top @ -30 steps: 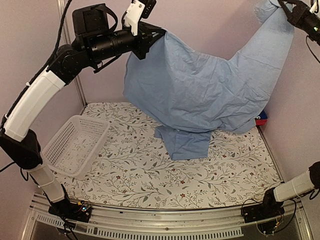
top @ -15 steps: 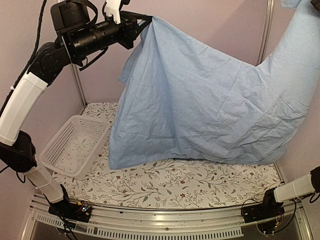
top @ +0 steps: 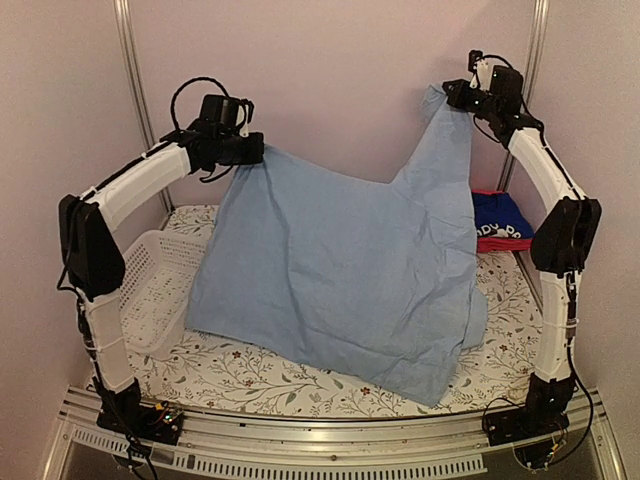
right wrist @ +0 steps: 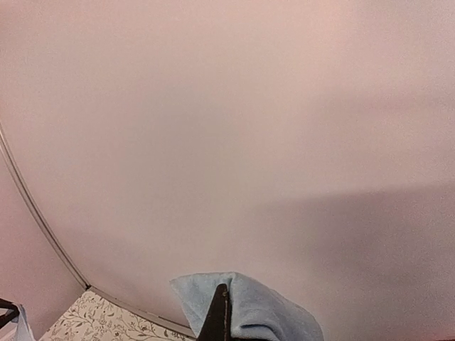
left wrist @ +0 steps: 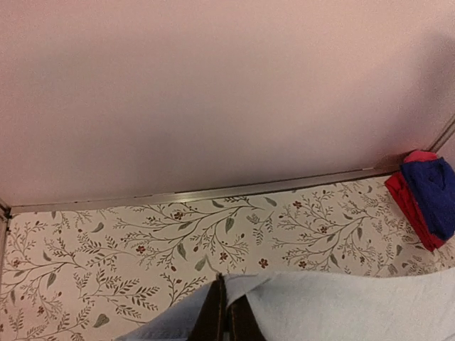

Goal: Fold and stack the mixed laundry pile
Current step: Flatten out the crumpled shirt at the center of the board.

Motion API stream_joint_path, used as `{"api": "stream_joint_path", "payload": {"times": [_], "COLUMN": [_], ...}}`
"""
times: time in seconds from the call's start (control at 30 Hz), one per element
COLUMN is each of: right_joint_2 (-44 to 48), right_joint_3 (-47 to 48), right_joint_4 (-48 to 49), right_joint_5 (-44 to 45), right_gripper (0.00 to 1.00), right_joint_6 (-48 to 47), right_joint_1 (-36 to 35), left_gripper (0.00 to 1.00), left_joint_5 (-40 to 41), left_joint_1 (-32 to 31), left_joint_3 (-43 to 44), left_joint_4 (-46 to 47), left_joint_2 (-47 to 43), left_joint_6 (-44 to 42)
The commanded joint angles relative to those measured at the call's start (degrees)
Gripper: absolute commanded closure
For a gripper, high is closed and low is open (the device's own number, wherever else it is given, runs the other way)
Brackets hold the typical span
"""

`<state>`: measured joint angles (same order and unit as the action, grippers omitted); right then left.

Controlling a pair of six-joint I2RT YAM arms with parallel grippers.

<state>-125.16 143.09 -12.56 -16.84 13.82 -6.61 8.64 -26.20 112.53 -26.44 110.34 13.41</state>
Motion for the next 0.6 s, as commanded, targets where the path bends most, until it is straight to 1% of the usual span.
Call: {"api": "stream_joint_path", "payload": {"times": [0.0,0.03,0.07,0.13,0.17,0.2,0.23,0.27,0.3,0.33,0.37,0.43,0.5,0.57], "right_joint_2": [-7.8,-10.6,-12.6,-15.9,-16.4,-16.4,-15.5,-14.3,-12.4,-10.5,-7.4,-3.5,0.0,3.4], "right_joint_3": [3.1,3.1,3.2,3.7,3.6,3.1,2.0,0.3,-2.3,-4.7,-7.1,-11.2,-14.6,-21.0], "right_joint_4": [12.7,14.1,14.8,12.9,9.8,7.3,4.7,2.6,0.6,-1.8,-5.1,-9.8,-17.7,-20.8], "right_joint_5": [-4.0,-4.2,-4.9,-4.7,-4.5,-4.5,-4.4,-3.9,-2.8,-1.3,-0.3,0.6,0.4,-6.3], "right_gripper": [1.0,0.93,0.74,0.12,0.02,0.01,0.01,0.01,0.01,0.01,0.01,0.01,0.01,0.03], "right_joint_6": [6.7,8.3,9.6,12.0,12.3,11.7,11.3,10.6,10.0,8.9,8.1,5.7,3.9,3.0], "right_joint_1": [0.1,-0.2,-0.4,-0.9,-1.2,-1.3,-1.2,-1.3,-1.2,-1.2,-1.1,-1.1,-1.0,-1.2], "left_gripper": [1.0,1.0,1.0,0.99,0.94,0.87,0.72,0.53,0.25,0.07,0.01,0.0,0.0,0.0], "left_joint_5": [-1.5,-1.6,-1.8,-2.0,-2.1,-2.7,-2.4,-2.2,-1.6,-0.6,-0.4,-0.4,-1.4,-2.0], "left_joint_1": [4.7,5.0,5.4,6.1,6.7,7.6,8.3,9.0,9.6,9.9,10.1,9.8,8.0,5.0], "left_joint_3": [7.0,8.3,9.4,10.4,11.9,13.4,15.1,16.6,18.2,19.5,20.1,19.5,16.7,11.3], "left_joint_4": [-0.7,-1.8,-2.7,-3.4,-4.9,-6.4,-8.1,-10.2,-11.8,-13.1,-13.5,-13.9,-13.6,-13.1], "left_joint_2": [10.0,12.5,14.5,17.8,19.4,21.2,22.6,23.9,24.8,25.4,25.4,23.9,21.1,16.0], "left_joint_6": [8.4,9.5,10.5,13.2,14.8,15.7,16.8,17.5,17.7,17.4,15.8,12.7,8.4,3.3]}}
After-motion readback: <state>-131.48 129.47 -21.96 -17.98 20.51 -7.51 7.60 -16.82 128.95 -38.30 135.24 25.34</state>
